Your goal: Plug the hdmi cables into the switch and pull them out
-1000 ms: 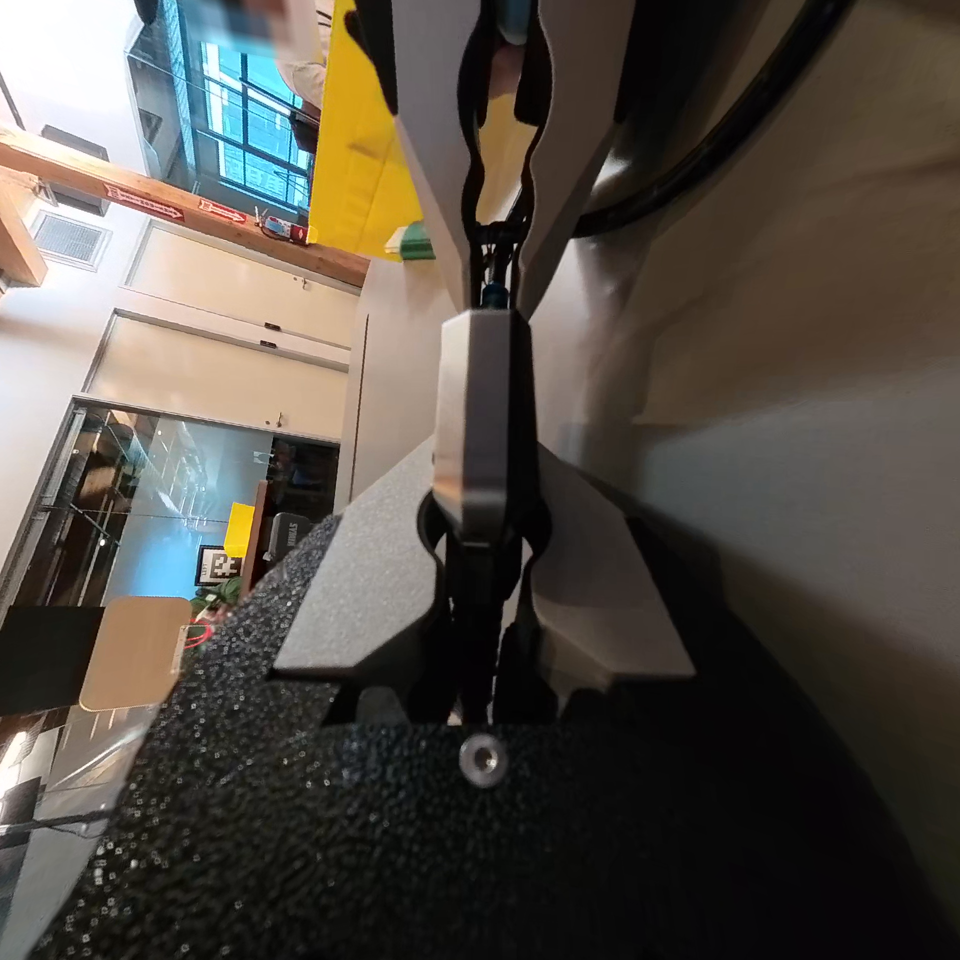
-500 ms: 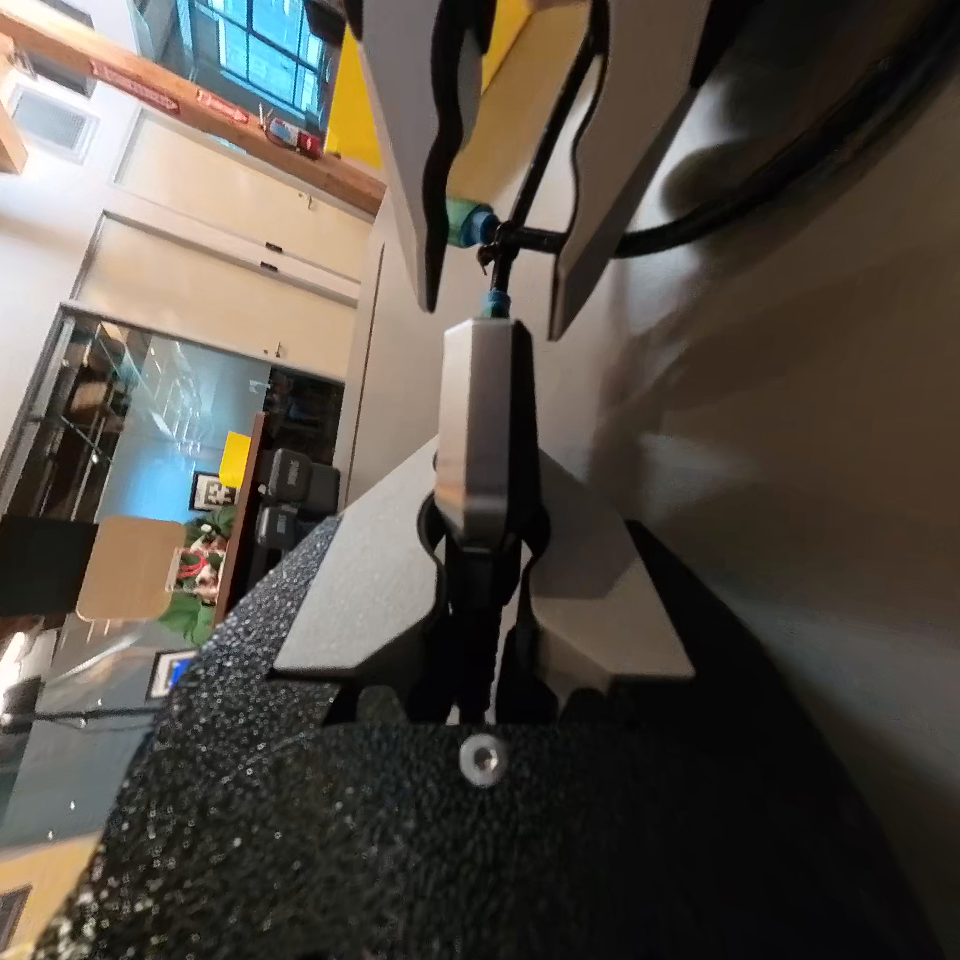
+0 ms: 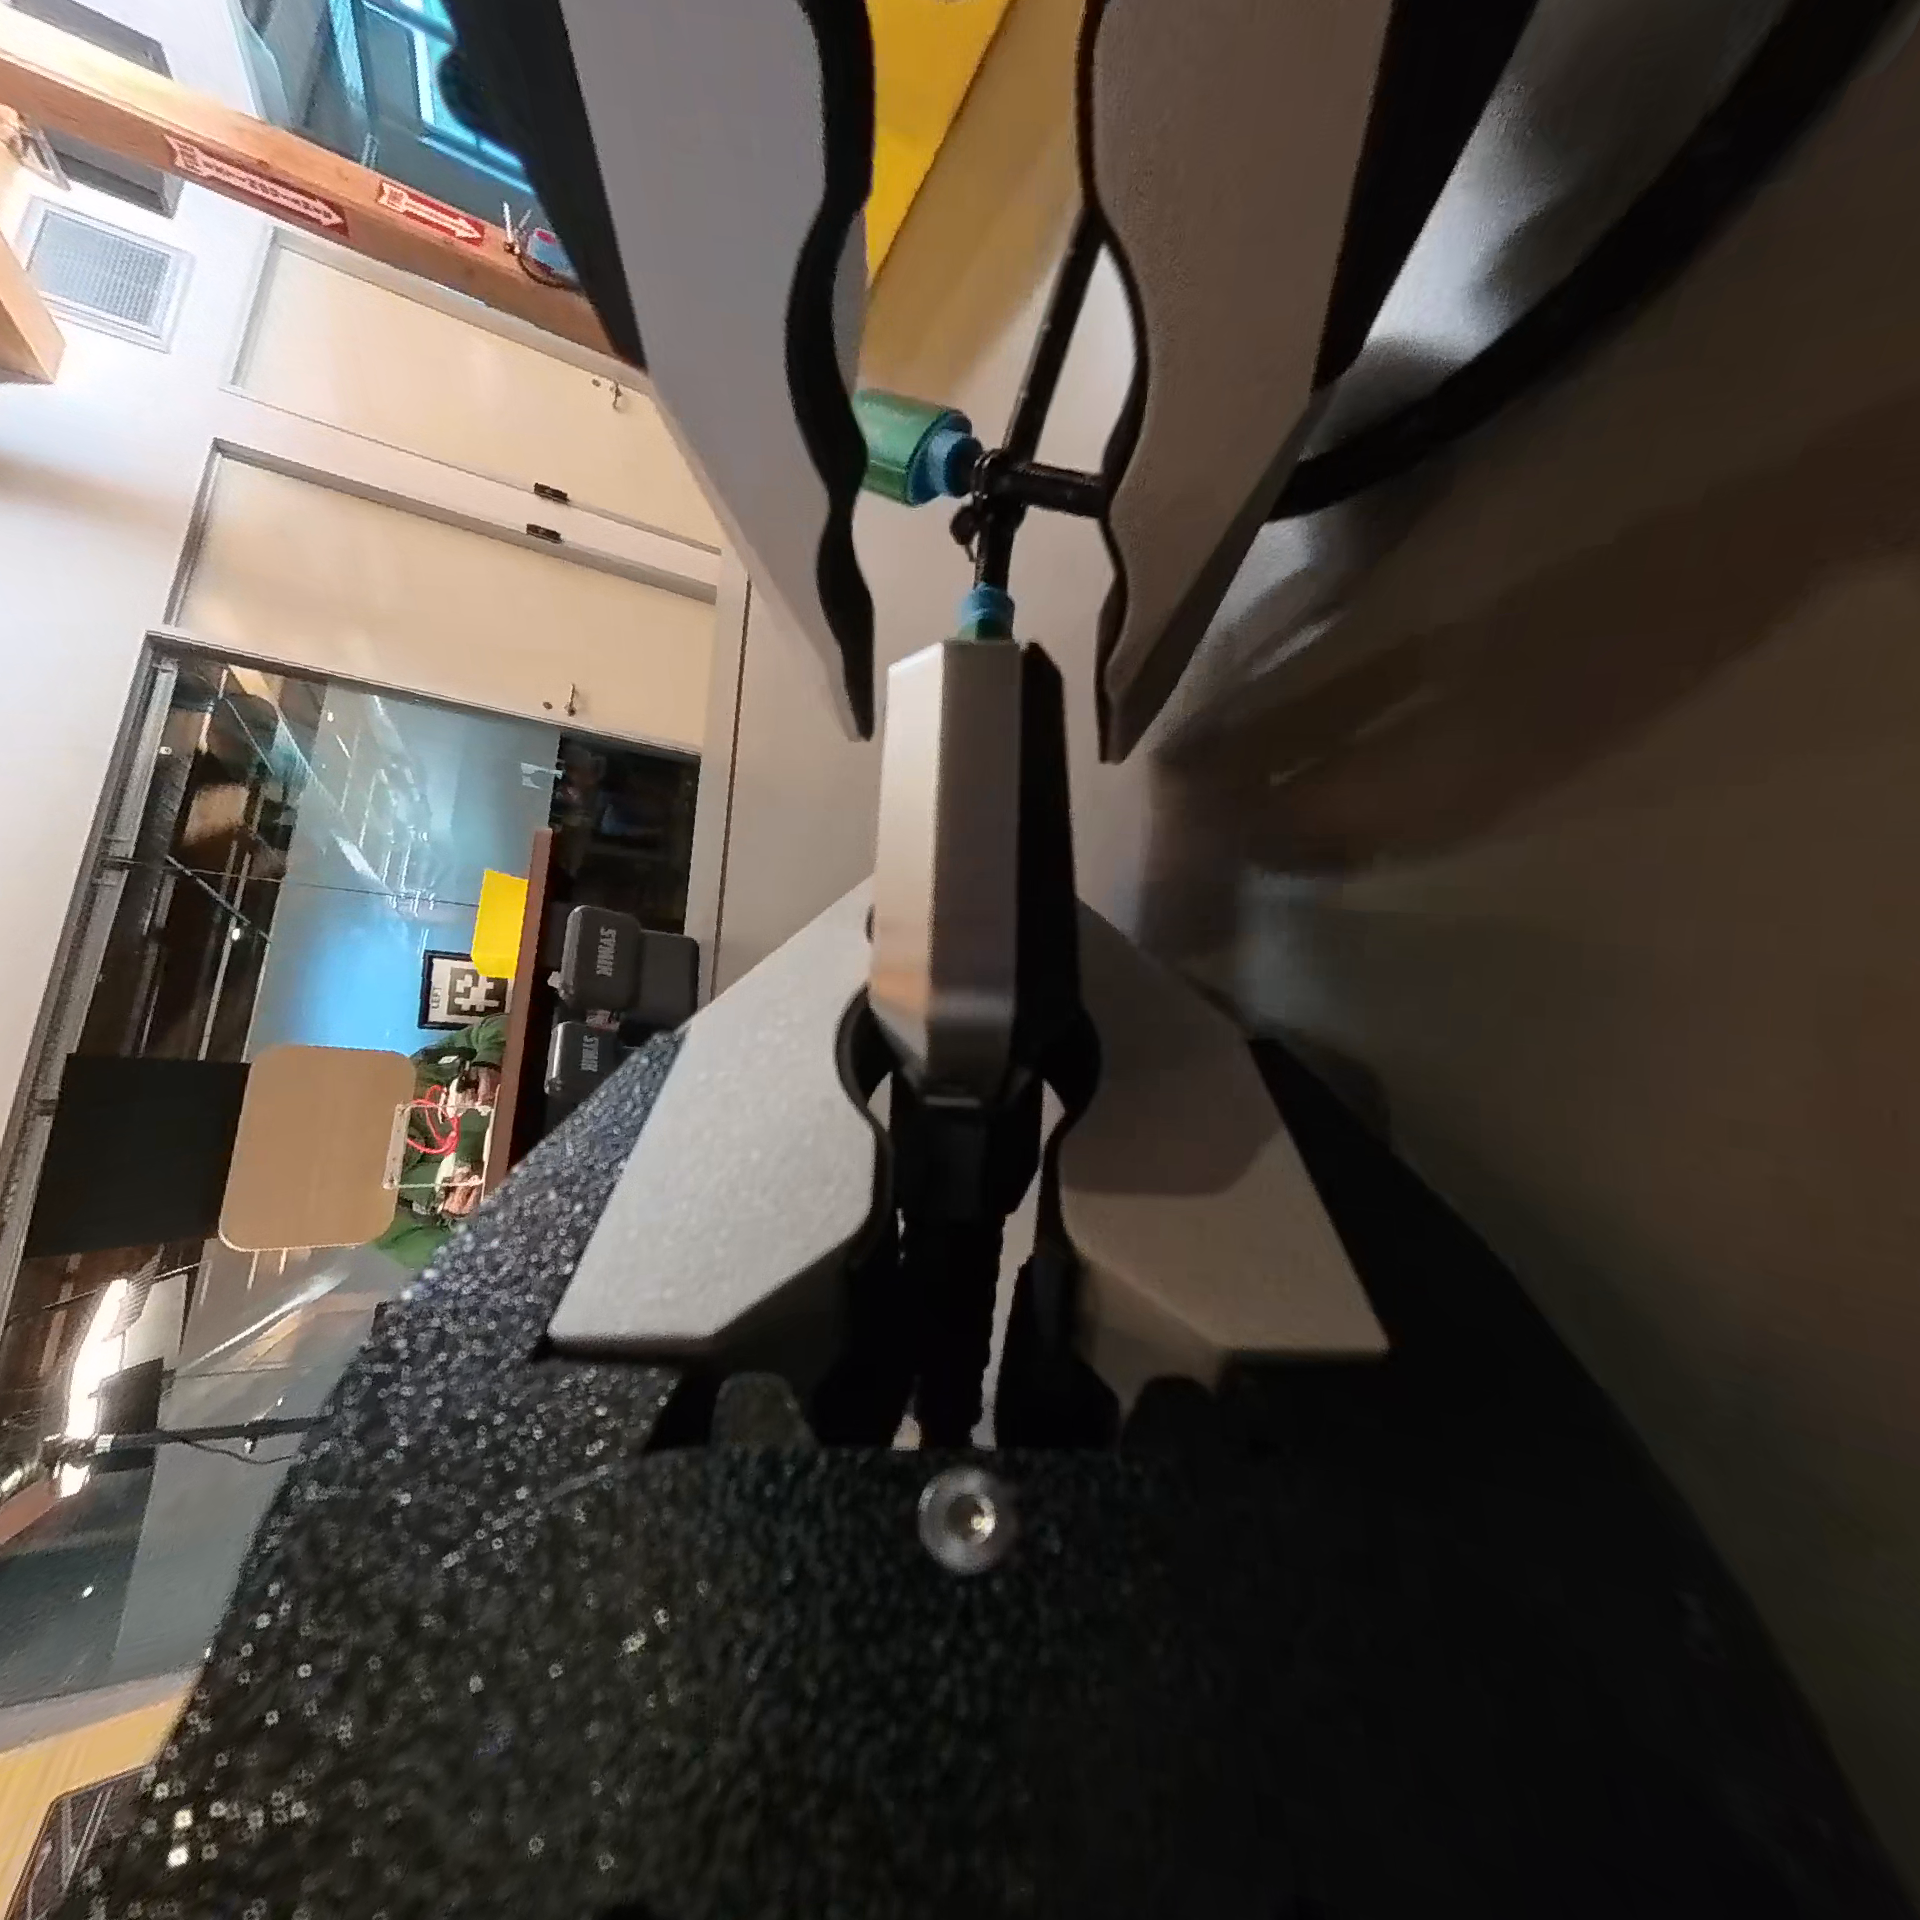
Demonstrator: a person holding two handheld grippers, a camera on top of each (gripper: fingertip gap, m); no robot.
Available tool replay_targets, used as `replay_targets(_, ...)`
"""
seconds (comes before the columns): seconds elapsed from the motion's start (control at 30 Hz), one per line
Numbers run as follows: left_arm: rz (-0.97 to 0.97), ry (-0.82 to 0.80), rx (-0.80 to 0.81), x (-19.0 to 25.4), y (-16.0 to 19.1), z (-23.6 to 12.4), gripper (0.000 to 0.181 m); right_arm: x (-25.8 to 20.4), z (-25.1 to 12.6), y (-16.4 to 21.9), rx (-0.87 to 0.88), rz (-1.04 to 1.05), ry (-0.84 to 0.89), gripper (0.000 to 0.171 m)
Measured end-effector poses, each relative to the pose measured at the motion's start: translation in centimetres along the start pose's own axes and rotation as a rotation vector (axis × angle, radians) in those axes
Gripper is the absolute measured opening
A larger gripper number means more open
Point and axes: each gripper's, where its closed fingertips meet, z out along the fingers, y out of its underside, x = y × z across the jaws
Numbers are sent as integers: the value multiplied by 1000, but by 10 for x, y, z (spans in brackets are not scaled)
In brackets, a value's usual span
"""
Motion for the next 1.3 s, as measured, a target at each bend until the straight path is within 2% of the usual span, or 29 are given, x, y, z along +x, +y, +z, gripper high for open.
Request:
replay_targets(0.13,-2,6,7,-1,1,-1,19,-2,1,-1,0,-12,-33,41)
replay_targets(0.27,1,-1,16,-2,-1,-2,19,-5,-5,-2,26,178,-185,50)
replay_targets(0.4,6,1,21,-2,1,-1,19,12,-6,2,-7,123,-54,49)
replay_targets(0.57,28,-32,34,-6,-4,-5,19,9,-3,-4,2,61,-13,40)
replay_targets(0.87,5,-49,58,-11,-10,-10,19,12,-5,-11,-57,-131,120,10)
replay_targets(1.13,118,-76,49,-5,-14,-10,19,7,-11,-8,81,-138,157,10)
replay_targets(1.3,141,-46,54,5,-18,-9,20,-4,-15,-4,101,-110,138,11)
